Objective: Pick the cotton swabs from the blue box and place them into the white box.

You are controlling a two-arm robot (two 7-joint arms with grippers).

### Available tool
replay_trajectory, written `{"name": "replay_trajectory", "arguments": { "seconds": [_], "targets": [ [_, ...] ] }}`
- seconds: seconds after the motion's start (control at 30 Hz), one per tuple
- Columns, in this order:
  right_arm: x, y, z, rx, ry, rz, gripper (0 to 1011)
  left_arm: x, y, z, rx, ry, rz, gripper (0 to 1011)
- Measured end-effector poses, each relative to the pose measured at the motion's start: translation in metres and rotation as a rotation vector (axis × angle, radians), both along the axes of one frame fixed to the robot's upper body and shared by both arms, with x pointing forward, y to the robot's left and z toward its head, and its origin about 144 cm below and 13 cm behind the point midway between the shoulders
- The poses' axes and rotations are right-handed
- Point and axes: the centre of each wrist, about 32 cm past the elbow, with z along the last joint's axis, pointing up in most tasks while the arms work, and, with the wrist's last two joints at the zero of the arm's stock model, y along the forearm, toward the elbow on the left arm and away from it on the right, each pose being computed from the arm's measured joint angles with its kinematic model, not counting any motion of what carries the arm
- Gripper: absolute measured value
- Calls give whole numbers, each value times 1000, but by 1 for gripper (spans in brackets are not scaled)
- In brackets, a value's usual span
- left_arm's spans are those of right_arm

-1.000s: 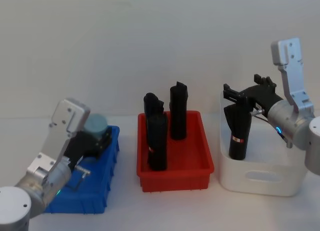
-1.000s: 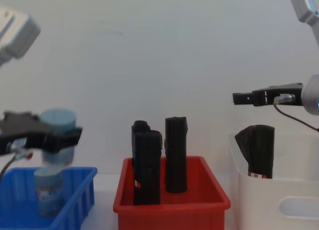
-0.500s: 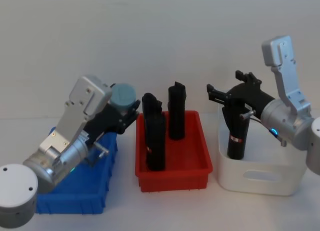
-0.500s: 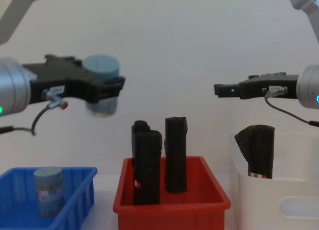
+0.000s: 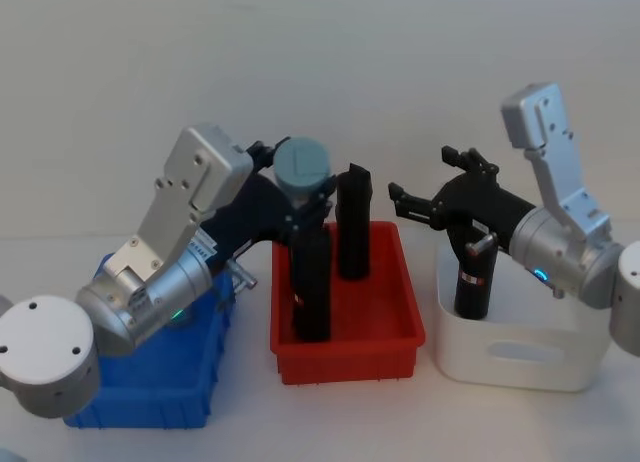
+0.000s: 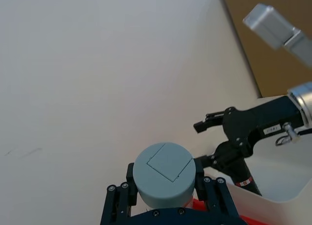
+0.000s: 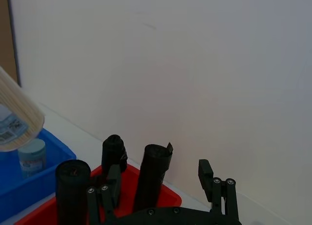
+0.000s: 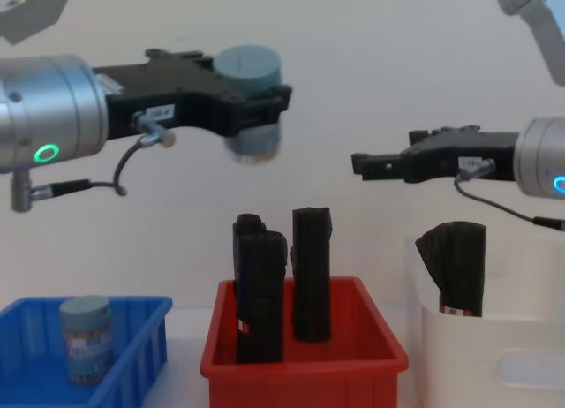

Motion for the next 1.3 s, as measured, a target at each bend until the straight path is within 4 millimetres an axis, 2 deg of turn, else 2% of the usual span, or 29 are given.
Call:
{"name": "replay_trajectory", "arguments": {
  "seconds": [0.73,1.3],
  "targets": [
    [1,16,-32,-262,-149,140,1001,16,-16,4,-62,-36,-105,666],
    [1,20,-36,-310,-213,178,1001,26,-20,-6,-87,-5,-129,666]
  ]
}}
